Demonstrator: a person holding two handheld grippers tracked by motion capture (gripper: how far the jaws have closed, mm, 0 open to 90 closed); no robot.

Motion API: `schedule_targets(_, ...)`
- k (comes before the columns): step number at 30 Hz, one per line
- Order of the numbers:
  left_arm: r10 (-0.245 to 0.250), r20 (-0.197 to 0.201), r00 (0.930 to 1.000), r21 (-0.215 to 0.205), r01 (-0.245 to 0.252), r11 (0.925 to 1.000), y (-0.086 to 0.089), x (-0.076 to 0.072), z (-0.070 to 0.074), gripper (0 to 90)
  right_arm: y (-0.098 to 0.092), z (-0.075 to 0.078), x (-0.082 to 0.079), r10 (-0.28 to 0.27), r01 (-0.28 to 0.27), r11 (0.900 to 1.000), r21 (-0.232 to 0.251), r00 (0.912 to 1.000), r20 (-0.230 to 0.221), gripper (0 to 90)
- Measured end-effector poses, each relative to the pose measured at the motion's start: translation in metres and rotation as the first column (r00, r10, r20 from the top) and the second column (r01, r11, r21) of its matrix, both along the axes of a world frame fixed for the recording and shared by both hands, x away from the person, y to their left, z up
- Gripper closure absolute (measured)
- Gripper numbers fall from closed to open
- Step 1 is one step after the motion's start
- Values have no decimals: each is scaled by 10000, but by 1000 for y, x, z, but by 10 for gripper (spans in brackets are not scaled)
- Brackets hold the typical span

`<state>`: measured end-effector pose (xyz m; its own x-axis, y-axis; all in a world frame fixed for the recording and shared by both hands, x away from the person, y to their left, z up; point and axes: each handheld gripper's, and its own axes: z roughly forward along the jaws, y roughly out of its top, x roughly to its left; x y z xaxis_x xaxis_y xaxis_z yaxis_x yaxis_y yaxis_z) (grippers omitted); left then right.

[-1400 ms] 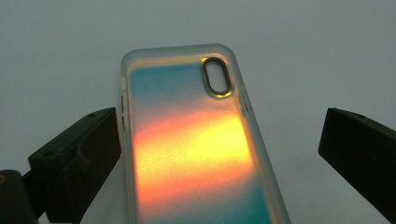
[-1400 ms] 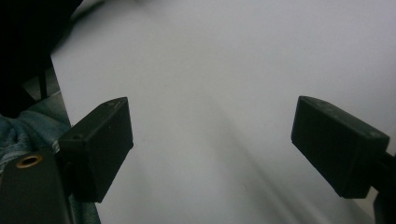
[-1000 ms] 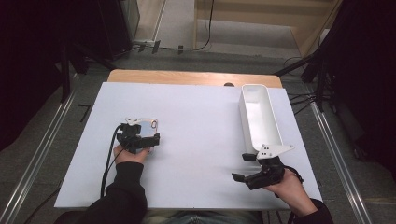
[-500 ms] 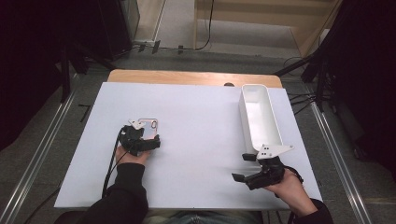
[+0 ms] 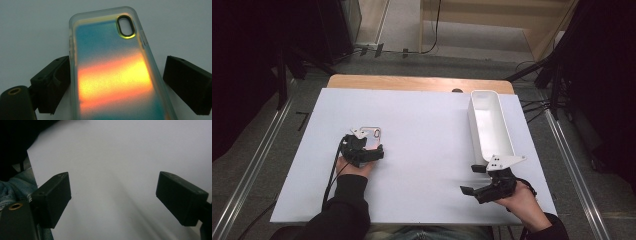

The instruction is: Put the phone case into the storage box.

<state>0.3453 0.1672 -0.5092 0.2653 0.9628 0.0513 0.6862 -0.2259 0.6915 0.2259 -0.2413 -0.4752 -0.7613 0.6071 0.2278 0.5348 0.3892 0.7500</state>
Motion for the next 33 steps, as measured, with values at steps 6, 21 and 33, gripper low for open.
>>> schedule_targets(6,-147,95,9998,-7,147,9999,0,-2,0,144,1,0,0,-9,9,10000,-10,10000,-58,115)
schedule_targets(21,121,59,9999,-67,-121,9999,-3,-2,2,164,0,0,0,35,-35,10000,-10,10000,-48,115)
schedule_targets(33,-134,-12,9999,-377,134,9992,-5,-1,10,164,1,0,0,49,-49,10000,3,10000,-48,115)
